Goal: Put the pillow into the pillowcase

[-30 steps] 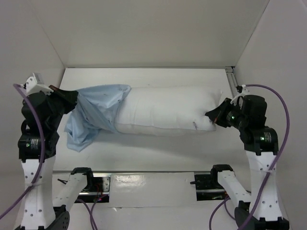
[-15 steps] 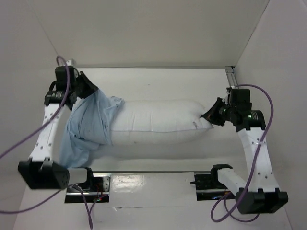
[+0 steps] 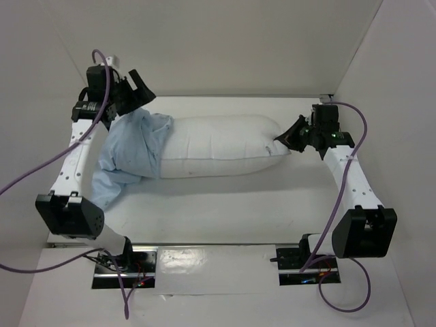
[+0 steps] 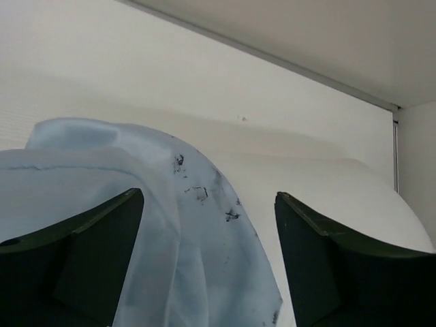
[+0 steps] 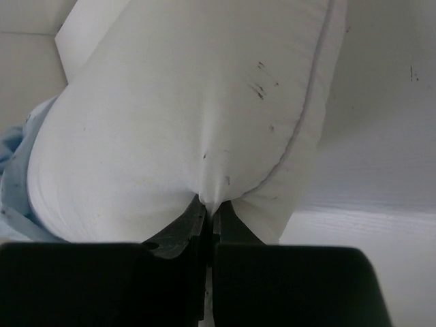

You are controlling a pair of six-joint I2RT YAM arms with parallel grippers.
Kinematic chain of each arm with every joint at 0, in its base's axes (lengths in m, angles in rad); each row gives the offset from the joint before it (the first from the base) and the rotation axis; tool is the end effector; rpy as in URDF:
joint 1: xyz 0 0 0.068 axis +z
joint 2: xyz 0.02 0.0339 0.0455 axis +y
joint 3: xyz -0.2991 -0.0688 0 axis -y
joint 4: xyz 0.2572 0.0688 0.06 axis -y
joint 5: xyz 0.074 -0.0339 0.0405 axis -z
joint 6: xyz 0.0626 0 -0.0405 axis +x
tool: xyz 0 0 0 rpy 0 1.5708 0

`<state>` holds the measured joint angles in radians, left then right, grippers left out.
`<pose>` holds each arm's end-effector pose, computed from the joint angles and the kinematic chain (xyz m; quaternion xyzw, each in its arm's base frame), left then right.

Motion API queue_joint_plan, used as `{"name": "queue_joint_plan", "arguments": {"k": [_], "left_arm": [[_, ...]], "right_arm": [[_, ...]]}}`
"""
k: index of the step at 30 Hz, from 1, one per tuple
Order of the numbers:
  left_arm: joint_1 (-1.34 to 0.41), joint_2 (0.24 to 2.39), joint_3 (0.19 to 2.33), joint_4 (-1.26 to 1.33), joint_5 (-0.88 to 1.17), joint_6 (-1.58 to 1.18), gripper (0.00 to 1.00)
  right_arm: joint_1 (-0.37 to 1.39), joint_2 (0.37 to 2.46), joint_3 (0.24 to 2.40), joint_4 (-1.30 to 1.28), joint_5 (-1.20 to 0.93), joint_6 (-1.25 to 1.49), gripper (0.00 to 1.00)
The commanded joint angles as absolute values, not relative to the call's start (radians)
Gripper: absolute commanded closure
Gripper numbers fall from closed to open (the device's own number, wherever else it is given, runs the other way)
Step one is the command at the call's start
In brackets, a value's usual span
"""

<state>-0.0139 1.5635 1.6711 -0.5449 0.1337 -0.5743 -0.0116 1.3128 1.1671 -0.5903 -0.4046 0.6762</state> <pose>0.3902 -0.0138 0.4423 -0.1983 0.8189 -0.2092 0.4964 0.3046 0.0211 0.3364 0.2252 0.8705 0.3032 0.3155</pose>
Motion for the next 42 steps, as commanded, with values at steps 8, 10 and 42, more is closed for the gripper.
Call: {"name": "queue_joint_plan", "arguments": {"k": [8, 10, 42], "left_arm": [[0.055, 1.198, 1.439, -0.753, -0.225, -0.692, 0.13], [0.055, 1.166, 1.402, -0.814, -0.261, -0.727, 0.06], [0.130, 0.747, 0.545, -0.438, 0.089, -0.960, 0.00]], "right_arm": [[-0.018, 1.350, 1.193, -0.411, -0.446, 0.716, 1.00], [-0.018, 1.350, 1.184, -0.400, -0.469, 0.716, 1.00], [-0.018, 1.361, 1.186, -0.411, -0.581, 0.635, 1.00]]}}
